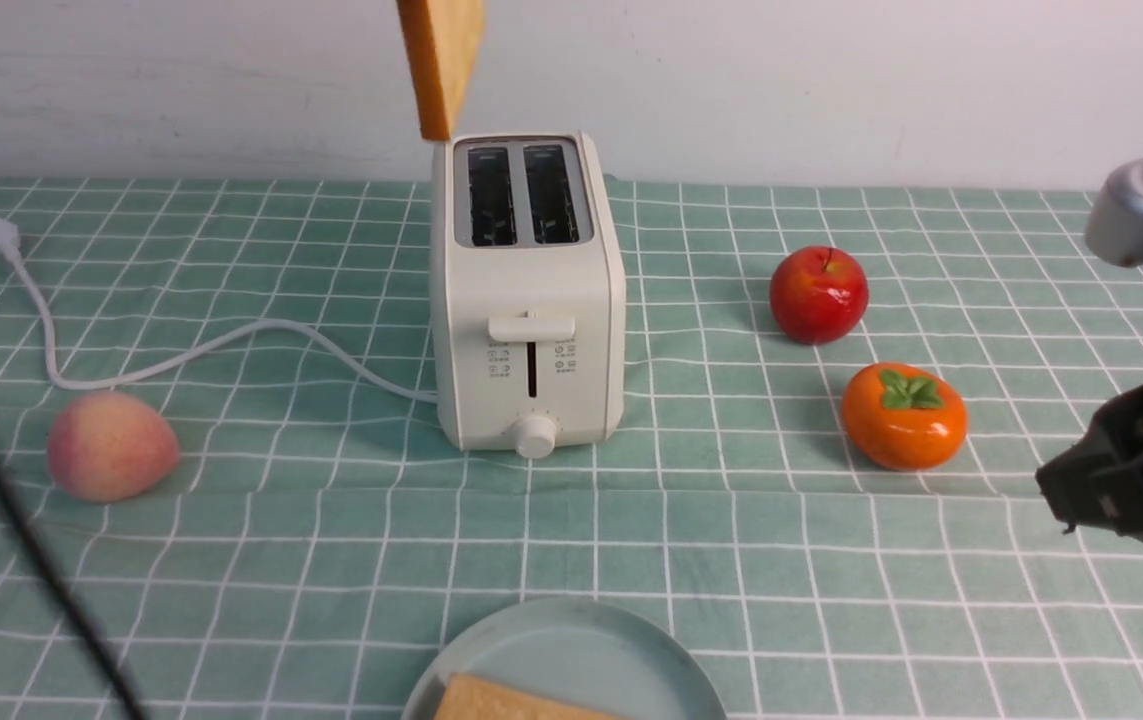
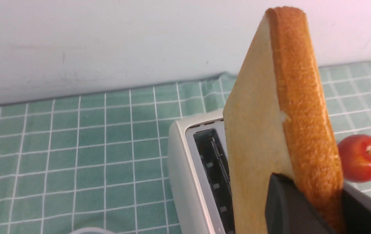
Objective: Take toasted bread from bread machine on blue coffee table place on plate.
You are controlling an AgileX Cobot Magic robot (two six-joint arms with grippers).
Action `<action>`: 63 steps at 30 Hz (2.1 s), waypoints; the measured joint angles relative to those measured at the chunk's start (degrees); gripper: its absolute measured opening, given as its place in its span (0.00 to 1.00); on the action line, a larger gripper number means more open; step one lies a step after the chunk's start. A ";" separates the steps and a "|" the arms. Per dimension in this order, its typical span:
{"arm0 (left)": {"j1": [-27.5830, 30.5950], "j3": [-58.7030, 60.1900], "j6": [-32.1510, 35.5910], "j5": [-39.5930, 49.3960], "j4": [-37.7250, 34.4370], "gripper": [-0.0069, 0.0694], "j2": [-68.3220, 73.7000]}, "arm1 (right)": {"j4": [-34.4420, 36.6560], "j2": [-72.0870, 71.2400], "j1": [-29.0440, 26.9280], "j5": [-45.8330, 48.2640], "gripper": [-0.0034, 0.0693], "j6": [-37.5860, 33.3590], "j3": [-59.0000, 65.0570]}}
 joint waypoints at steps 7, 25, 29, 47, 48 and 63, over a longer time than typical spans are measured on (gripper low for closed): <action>0.00 21.29 18.67 5.64 -26.82 0.21 -20.86 | 1.79 0.00 0.00 0.04 0.75 0.00 0.00; -0.01 77.38 40.25 -33.38 -85.46 0.21 -12.28 | 5.32 0.00 0.00 -0.79 0.66 0.05 0.00; -0.01 77.31 41.29 -32.90 -86.53 0.21 -9.81 | 5.51 0.00 0.00 -0.88 0.66 0.05 0.00; 4.99 72.29 40.61 -27.84 -66.82 0.96 -24.09 | 3.58 -1.78 0.00 -8.83 0.46 3.14 1.36; 6.52 71.48 39.42 -26.59 -64.74 0.96 -25.70 | 2.49 -2.63 0.00 -10.68 0.40 4.39 2.59; 11.29 69.87 26.96 2.78 -45.24 0.35 -47.26 | -18.31 -28.60 0.00 -36.04 0.02 35.75 37.87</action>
